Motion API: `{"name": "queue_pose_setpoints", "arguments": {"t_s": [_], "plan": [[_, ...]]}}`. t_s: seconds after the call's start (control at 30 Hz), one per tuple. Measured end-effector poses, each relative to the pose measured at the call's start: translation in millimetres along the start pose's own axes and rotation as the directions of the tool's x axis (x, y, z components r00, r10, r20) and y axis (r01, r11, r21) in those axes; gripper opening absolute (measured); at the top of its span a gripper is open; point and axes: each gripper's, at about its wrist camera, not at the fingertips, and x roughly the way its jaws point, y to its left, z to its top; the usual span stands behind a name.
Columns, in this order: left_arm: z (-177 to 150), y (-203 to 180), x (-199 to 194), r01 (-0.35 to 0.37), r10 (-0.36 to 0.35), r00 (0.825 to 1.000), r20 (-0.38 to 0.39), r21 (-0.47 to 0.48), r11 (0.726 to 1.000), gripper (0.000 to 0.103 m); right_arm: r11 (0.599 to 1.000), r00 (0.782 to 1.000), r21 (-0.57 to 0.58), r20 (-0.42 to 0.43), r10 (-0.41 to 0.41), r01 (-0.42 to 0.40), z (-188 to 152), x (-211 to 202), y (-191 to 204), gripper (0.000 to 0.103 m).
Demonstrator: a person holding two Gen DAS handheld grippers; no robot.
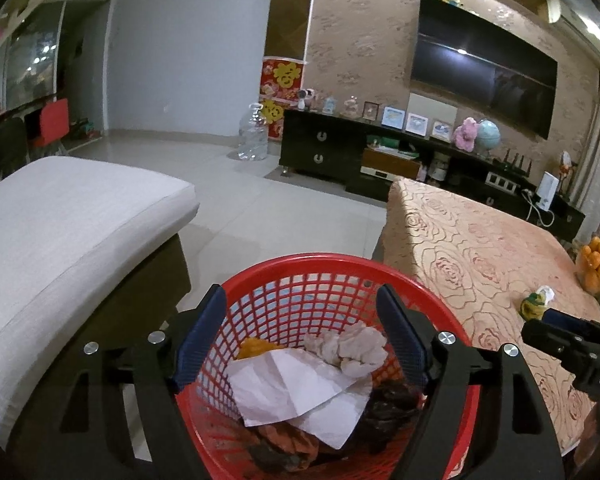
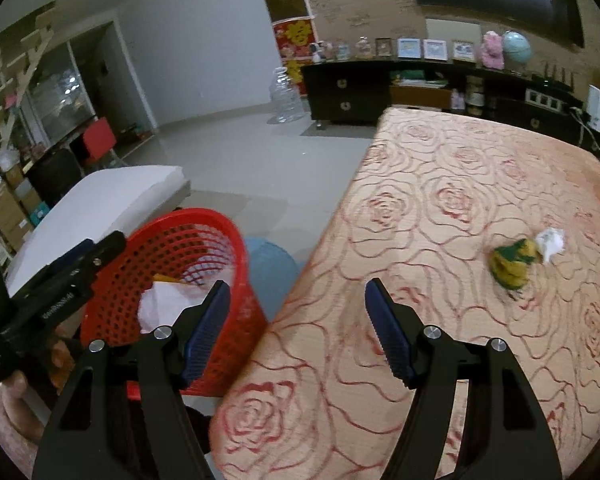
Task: Collect trash
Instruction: 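Open both grippers to drop the tissue and mesh cloth into the basket, then move both grippers back to the green-yellow sponge and small white tissue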
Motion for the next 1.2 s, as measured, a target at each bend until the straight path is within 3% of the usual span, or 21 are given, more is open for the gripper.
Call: {"name": "queue_pose_setpoints", "arguments": {"t_s": [0.23, 0.57, 0.73, 0.97, 1.1, 1.2], "plan": [[-1, -12, -8, 0.04, -0.041, 0.999, 0.034, 0.019, 0.999, 0.075, 0.992, 0.992, 0.033, 0.027, -0.122, 0.121, -12, -22, -48, 0.074], [2, -47, -22, 0.116, -0.12, 0.99, 0.073, 0.055, 0.992, 0.083, 0.931, 0.942, 0.152, 0.003, -0.335, 0.331, -35, -47, -157, 0.076], [5, -78, -23, 0.155, -0.162, 0.985, 0.067, 0.095, 0.983, 0.086, 0.91, 0.93, 0.206, 0.001, -0.368, 0.36, -33, -53, -184, 0.076], [3, -137, -10, 0.229, -0.235, 0.972, 0.017, 0.171, 0.958, 0.087, 0.908, 0.919, 0.172, 0.024, -0.393, 0.383, -9, -52, -199, 0.076], [-3, -172, 10, 0.287, -0.282, 0.958, -0.049, 0.195, 0.938, 0.087, 0.91, 0.925, 0.198, 0.035, -0.378, 0.364, -13, -53, -214, 0.076], [-8, -195, 35, 0.328, -0.308, 0.943, -0.128, 0.188, 0.926, 0.087, 0.904, 0.933, 0.246, -0.001, -0.361, 0.35, -23, -52, -229, 0.076]]}}
